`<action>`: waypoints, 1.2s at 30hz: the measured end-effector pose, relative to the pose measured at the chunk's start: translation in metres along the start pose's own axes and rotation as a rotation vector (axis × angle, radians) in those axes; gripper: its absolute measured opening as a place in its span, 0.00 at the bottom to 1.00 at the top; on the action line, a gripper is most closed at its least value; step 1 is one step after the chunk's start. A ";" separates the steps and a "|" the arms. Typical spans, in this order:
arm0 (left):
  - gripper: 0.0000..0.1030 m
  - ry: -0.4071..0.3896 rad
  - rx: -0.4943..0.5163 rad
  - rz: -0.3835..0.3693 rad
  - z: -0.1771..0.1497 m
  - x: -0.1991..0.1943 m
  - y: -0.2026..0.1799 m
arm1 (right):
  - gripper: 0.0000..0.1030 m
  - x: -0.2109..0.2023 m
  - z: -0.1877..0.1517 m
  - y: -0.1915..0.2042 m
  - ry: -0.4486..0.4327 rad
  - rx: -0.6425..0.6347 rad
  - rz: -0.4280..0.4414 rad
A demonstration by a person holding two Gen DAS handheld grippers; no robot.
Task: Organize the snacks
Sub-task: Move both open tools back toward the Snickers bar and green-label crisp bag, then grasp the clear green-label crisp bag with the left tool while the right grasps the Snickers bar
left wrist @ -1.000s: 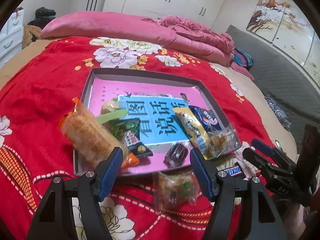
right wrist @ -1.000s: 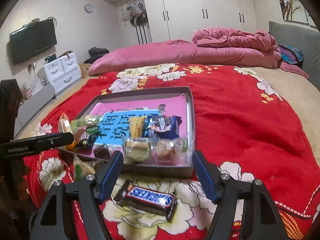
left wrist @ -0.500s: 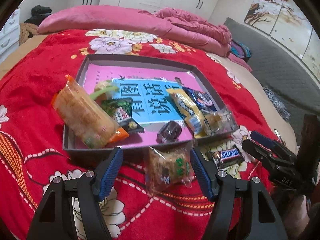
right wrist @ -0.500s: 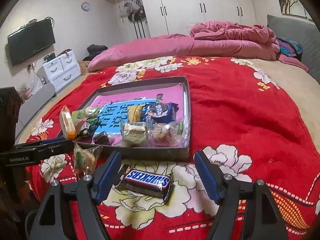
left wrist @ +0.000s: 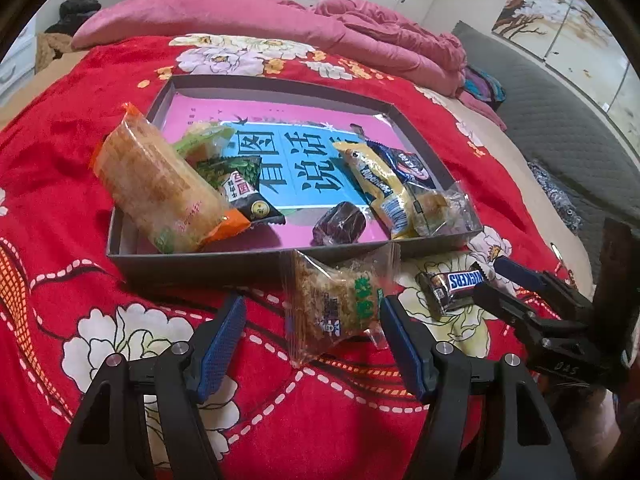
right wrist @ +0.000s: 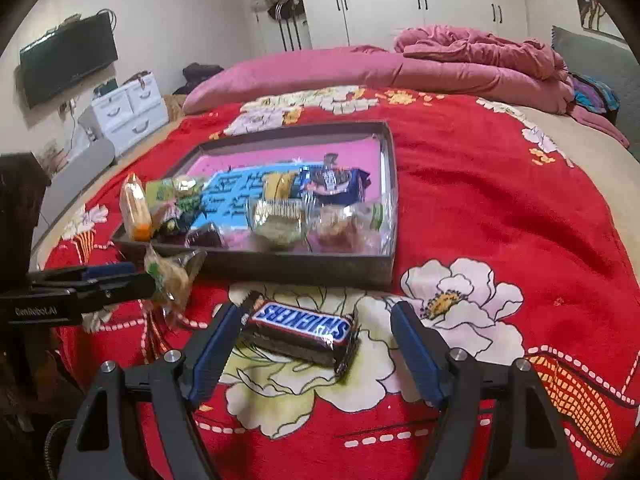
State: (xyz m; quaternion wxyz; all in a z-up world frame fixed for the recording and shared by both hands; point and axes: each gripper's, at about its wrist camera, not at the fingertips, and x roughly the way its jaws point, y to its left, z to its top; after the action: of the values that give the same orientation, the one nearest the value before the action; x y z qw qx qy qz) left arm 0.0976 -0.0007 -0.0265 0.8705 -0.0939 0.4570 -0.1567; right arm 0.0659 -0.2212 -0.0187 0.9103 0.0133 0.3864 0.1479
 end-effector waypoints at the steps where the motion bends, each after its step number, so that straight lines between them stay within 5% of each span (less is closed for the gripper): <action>1: 0.69 0.002 -0.002 -0.002 0.000 0.000 0.000 | 0.75 0.002 -0.001 0.000 0.009 -0.007 -0.005; 24: 0.69 0.033 -0.002 -0.025 0.003 0.016 -0.008 | 0.82 0.035 -0.008 0.026 0.066 -0.167 -0.023; 36: 0.69 0.042 -0.001 -0.024 0.002 0.019 -0.010 | 0.63 0.024 -0.012 0.046 0.055 -0.214 0.105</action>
State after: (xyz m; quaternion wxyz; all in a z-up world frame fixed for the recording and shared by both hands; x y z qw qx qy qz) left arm 0.1078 -0.0167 -0.0366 0.8587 -0.0967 0.4740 -0.1690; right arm 0.0613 -0.1713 -0.0379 0.8866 -0.0678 0.3921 0.2358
